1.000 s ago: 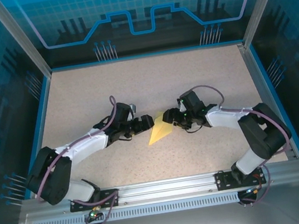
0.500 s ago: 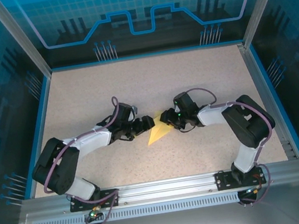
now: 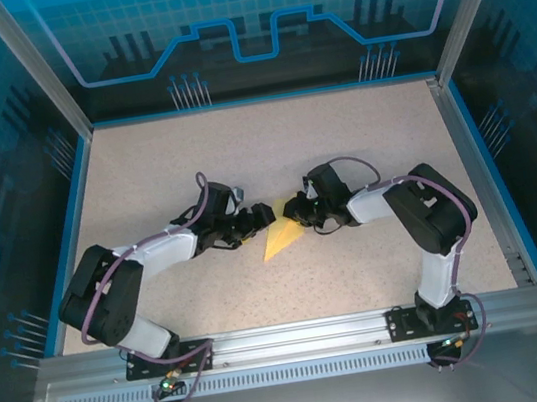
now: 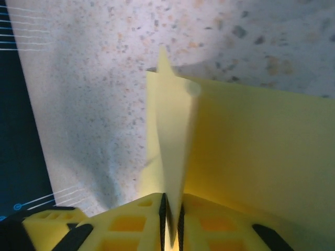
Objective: Fold a paper plane with a square sheet of paper (pick it up from the middle)
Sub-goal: Turn over a square sheet of paper at the center of the table.
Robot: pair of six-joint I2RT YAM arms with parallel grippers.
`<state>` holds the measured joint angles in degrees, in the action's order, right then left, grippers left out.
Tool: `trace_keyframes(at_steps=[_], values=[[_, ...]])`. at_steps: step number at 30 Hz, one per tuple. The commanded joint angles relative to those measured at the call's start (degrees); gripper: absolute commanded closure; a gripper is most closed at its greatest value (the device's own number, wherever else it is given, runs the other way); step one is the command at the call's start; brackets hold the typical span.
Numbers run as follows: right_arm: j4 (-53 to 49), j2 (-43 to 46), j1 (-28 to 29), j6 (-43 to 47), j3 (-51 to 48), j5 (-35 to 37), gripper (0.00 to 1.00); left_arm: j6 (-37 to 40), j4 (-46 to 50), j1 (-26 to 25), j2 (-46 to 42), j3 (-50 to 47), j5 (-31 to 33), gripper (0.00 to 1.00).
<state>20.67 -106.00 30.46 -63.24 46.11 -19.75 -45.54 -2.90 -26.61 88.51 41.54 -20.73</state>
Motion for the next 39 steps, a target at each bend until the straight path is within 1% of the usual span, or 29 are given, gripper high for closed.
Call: trace_keyframes(at_steps=[1, 4, 6, 9, 15, 17, 20, 23, 27, 28, 29, 33, 37, 39], values=[[6.1, 1.9, 0.5, 0.9, -1.3, -2.7, 0.92, -2.0, -2.2, 2.7, -1.0, -2.3, -5.0, 0.14], [10.1, 4.0, -0.8, 0.2, -2.3, -6.0, 0.98, -3.5, -5.9, 5.6, -2.4, -4.2, -10.3, 0.11], [12.3, 5.7, -1.9, -0.3, -2.3, -9.7, 0.99, -4.3, -8.4, 6.4, -2.9, -4.5, -14.3, 0.07], [13.2, 8.4, -3.5, -0.5, -1.7, -14.6, 0.99, -6.3, -12.6, 6.6, -4.0, -4.9, -18.0, 0.02], [13.7, 13.4, -7.2, -3.6, -0.6, -22.1, 0.99, -12.2, -24.5, 6.7, -5.1, -5.9, -22.7, 0.02], [13.9, 14.2, -7.8, -5.0, -0.1, -23.5, 0.99, -14.4, -27.5, 6.6, -4.8, -5.8, -23.4, 0.01], [14.5, 14.5, -8.0, -6.8, 1.1, -24.9, 0.99, -15.6, -29.4, 6.2, -4.2, -5.2, -24.2, 0.02], [14.6, 14.3, -8.1, -7.6, 1.7, -25.0, 0.98, -16.1, -31.6, 5.2, -4.1, -5.0, -24.7, 0.07], [15.8, 13.2, -8.0, -8.9, 2.1, -25.3, 0.98, -16.7, -33.5, 4.3, -4.1, -4.8, -24.7, 0.2], [15.8, 12.9, -8.0, -9.0, 2.2, -25.4, 0.98, -16.9, -34.0, 4.3, -4.1, -4.9, -24.7, 0.21], [15.8, 12.5, -8.1, -8.9, 2.3, -25.4, 0.98, -16.9, -34.0, 4.3, -4.2, -4.9, -24.7, 0.23], [15.1, 11.3, -8.1, -8.5, 2.5, -25.8, 0.98, -17.0, -34.1, 4.0, -4.1, -4.5, -25.2, 0.35], [12.4, 10.8, -8.1, -6.6, 2.9, -25.5, 0.98, -16.4, -33.1, 4.0, -4.0, -4.3, -25.1, 0.44], [12.3, 10.5, -8.1, -6.4, 2.9, -25.6, 0.98, -15.9, -32.4, 4.0, -4.0, -4.0, -25.0, 0.52]])
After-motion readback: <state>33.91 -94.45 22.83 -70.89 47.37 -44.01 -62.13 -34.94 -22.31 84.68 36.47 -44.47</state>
